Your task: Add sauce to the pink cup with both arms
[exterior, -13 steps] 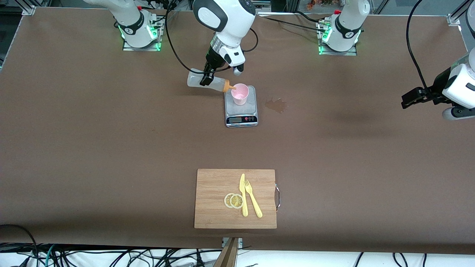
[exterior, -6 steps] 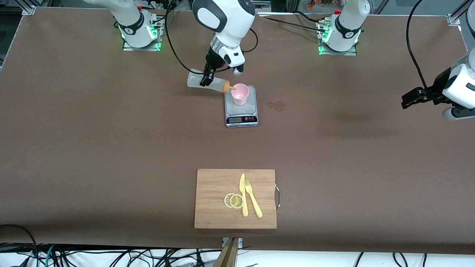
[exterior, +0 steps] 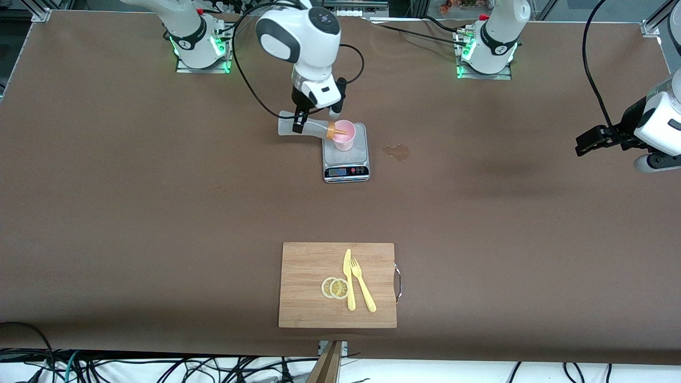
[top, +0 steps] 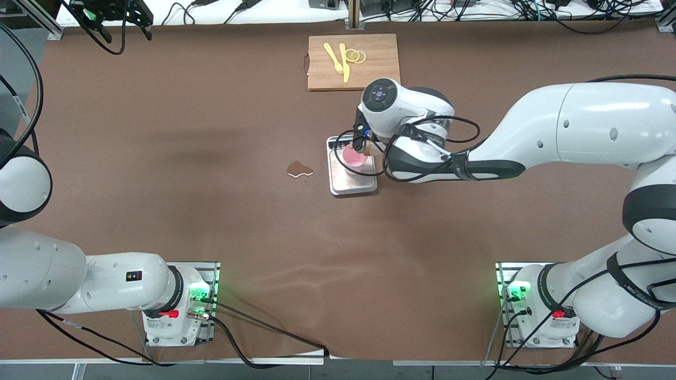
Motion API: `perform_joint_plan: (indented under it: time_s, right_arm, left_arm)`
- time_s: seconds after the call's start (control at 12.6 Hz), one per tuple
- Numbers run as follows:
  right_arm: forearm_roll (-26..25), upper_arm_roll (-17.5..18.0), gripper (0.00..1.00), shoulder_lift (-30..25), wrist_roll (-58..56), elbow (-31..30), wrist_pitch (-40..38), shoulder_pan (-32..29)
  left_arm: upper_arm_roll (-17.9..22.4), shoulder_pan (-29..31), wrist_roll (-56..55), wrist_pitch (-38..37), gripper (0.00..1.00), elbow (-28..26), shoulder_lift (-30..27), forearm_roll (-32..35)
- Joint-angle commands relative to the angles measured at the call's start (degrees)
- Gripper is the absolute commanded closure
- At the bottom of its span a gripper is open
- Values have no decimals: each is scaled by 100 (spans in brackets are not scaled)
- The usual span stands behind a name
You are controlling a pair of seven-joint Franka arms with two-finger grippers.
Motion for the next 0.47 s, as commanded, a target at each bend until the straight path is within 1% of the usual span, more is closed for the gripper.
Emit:
perform_joint_plan:
  time_s: [0.0, 0.08, 0.32, 0.4]
  right_arm:
    - [201, 48, 89, -355, 34, -355, 326, -171]
    - [333, 48, 89, -442, 25, -416, 413, -275]
    - [387, 57, 89, -714, 25, -601, 519, -320]
    - [569, 57, 89, -828, 25, -697, 589, -320]
  left_arm:
    - [3, 68, 161, -8, 0, -7, -50, -129]
    - [3, 86, 161, -8, 0, 10, -67, -129]
    - [-6, 174, 152, 18, 0, 19, -68, -129]
    - [-23, 174, 134, 19, 0, 37, -68, -129]
